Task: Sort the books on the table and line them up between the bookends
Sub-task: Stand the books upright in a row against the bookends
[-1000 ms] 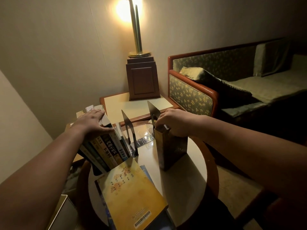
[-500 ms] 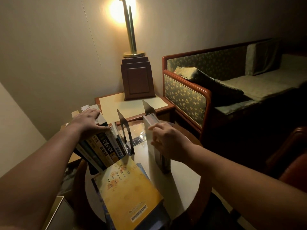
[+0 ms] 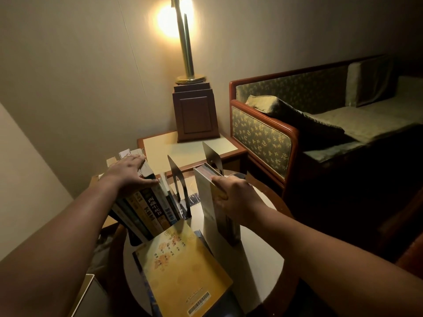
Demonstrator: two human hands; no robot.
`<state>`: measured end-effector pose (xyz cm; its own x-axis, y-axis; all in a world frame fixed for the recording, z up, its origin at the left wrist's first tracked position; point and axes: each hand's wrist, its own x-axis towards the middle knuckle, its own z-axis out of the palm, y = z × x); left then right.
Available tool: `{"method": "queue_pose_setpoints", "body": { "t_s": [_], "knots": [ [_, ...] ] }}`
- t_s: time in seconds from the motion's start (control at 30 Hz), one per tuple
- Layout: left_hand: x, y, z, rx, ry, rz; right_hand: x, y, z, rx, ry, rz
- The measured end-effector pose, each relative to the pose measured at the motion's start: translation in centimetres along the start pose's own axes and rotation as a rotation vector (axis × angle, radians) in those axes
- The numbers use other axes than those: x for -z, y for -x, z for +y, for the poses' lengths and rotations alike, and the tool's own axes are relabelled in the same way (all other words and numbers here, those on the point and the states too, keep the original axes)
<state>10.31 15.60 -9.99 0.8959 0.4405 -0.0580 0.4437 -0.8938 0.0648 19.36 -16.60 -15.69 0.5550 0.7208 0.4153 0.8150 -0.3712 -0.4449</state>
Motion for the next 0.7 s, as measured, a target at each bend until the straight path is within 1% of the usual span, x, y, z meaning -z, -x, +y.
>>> {"method": "queue_pose_setpoints", "body": {
  "t_s": [0.17, 0.3, 0.43, 0.6, 0.7],
  "knots": [
    [-0.2, -0.1, 0.0, -0.003, -0.018, 0.013, -0.7, -2.1, 0.0, -0.075, -0.073, 0.055],
    [-0.3, 0.0, 0.1, -0.006, -0.035, 0.007, -2.3, -5.6, -0.3, -0.11, -0.097, 0.091],
    [-0.2, -0.1, 0.0, -0.006, -0.047, 0.001, -3.4, -9.1, -0.9, -0.192, -0.244, 0.126],
    [-0.1, -0.1, 0.0, -0.013, -0.058, -0.004, -5.4, -11.7, -1.5, -0.167, -0.258, 0.09],
    [-0.1, -0.2, -0.1, -0.017, -0.06, -0.008, -6.7, -12.0, -1.9, -0.118, -0.284, 0.068]
  ]
}}
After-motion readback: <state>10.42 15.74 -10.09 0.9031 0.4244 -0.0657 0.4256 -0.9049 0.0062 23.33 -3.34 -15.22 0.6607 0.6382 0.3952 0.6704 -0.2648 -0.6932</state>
